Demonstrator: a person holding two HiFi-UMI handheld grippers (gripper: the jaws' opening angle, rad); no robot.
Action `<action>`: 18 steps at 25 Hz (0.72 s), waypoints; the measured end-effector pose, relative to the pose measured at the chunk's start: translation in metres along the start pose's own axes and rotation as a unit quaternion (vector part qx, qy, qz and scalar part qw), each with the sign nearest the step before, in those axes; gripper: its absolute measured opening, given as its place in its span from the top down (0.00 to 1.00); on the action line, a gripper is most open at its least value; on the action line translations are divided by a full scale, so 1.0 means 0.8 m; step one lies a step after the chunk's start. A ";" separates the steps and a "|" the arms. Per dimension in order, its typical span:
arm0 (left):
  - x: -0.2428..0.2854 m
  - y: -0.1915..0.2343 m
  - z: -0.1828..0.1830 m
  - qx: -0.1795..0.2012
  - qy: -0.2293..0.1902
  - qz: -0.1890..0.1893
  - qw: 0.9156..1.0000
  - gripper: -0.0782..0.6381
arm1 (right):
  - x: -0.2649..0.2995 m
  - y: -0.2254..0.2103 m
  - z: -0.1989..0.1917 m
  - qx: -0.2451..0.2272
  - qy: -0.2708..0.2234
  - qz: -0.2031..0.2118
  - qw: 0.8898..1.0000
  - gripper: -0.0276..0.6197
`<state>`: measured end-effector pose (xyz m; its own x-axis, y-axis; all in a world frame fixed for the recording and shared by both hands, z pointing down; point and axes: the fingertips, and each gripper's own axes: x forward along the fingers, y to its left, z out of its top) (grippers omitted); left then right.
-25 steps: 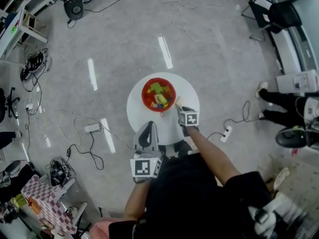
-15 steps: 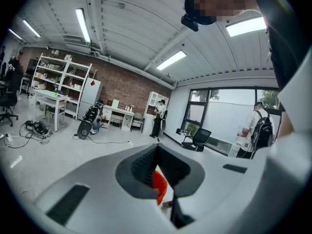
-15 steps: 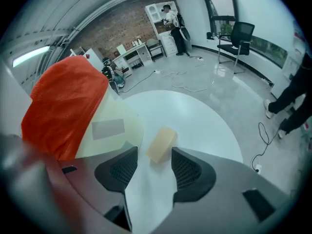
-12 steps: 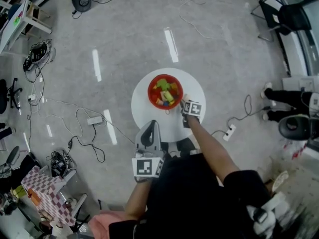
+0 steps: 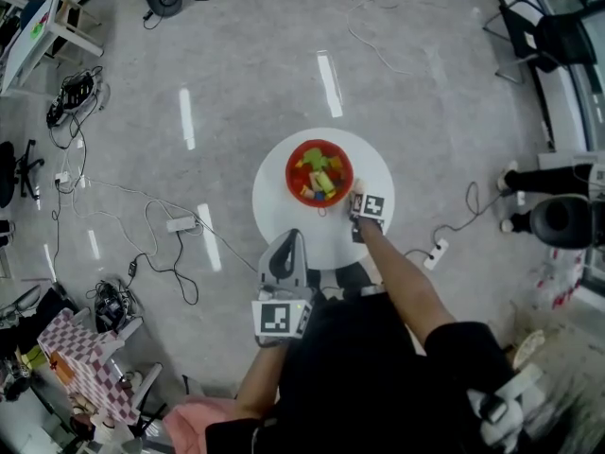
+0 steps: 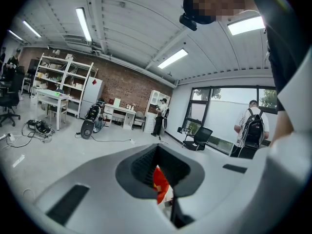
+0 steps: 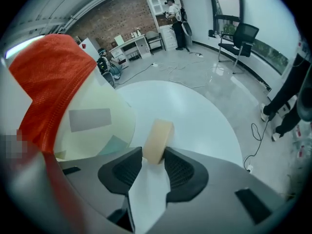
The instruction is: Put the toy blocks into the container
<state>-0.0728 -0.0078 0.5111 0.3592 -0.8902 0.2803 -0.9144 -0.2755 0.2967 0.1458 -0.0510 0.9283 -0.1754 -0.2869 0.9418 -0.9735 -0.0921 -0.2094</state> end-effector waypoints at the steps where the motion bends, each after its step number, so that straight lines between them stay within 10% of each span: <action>1: -0.001 0.000 0.001 -0.001 -0.001 0.000 1.000 0.89 | -0.001 0.000 -0.002 -0.004 -0.001 0.004 1.000 0.74; 18: -0.009 -0.011 0.008 0.000 -0.023 0.002 1.000 0.89 | -0.143 0.051 0.042 -0.078 -0.108 0.102 0.986 0.74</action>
<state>-0.0681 -0.0014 0.5005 0.3472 -0.9067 0.2395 -0.9157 -0.2727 0.2951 0.1312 -0.0537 0.8036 -0.3509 -0.4817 0.8031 -0.9349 0.1307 -0.3301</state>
